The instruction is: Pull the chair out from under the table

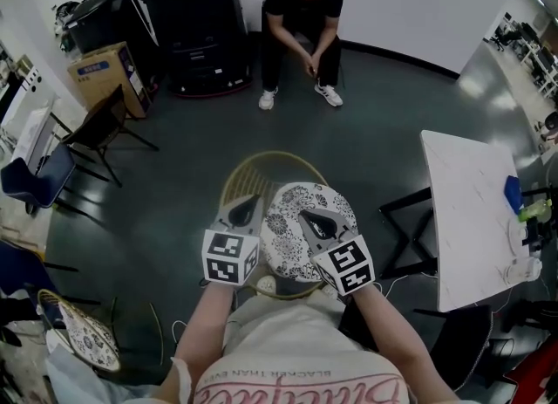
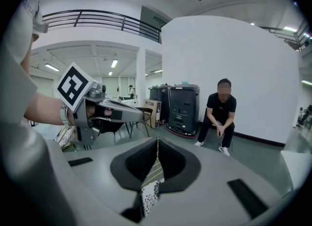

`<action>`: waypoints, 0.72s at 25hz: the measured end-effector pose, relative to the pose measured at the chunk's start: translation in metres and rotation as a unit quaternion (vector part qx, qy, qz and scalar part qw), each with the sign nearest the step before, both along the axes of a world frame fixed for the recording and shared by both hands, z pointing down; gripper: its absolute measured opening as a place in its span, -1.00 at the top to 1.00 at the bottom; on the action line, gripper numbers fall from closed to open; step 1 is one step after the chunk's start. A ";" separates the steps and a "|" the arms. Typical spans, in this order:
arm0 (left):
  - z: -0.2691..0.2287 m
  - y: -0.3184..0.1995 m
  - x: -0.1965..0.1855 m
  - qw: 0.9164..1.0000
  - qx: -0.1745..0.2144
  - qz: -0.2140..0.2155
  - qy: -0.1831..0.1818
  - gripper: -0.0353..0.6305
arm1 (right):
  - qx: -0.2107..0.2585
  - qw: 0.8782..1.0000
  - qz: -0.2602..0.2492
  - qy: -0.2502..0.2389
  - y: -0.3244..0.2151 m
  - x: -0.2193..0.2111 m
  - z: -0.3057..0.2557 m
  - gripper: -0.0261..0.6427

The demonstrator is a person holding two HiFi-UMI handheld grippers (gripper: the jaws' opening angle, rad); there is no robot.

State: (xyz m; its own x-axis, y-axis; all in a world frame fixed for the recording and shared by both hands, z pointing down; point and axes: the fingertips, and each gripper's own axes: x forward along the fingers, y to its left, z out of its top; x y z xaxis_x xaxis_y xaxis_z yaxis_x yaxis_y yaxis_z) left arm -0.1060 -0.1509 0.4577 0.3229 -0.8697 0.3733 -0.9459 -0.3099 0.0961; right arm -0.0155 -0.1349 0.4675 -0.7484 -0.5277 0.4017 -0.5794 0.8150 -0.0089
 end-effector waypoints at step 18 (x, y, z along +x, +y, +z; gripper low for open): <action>-0.057 0.009 0.073 0.988 0.107 0.107 -0.006 0.88 | 0.065 0.995 0.024 -0.068 0.003 0.010 -0.074 0.90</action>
State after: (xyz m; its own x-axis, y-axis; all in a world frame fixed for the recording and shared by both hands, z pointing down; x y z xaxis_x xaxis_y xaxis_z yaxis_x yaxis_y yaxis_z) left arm -0.0332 -0.1416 0.4005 0.5045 -0.8418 0.1920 -0.8574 -0.5147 -0.0038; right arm -0.0054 -0.1315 0.3931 -0.7643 -0.6047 0.2239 -0.6178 0.7862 0.0144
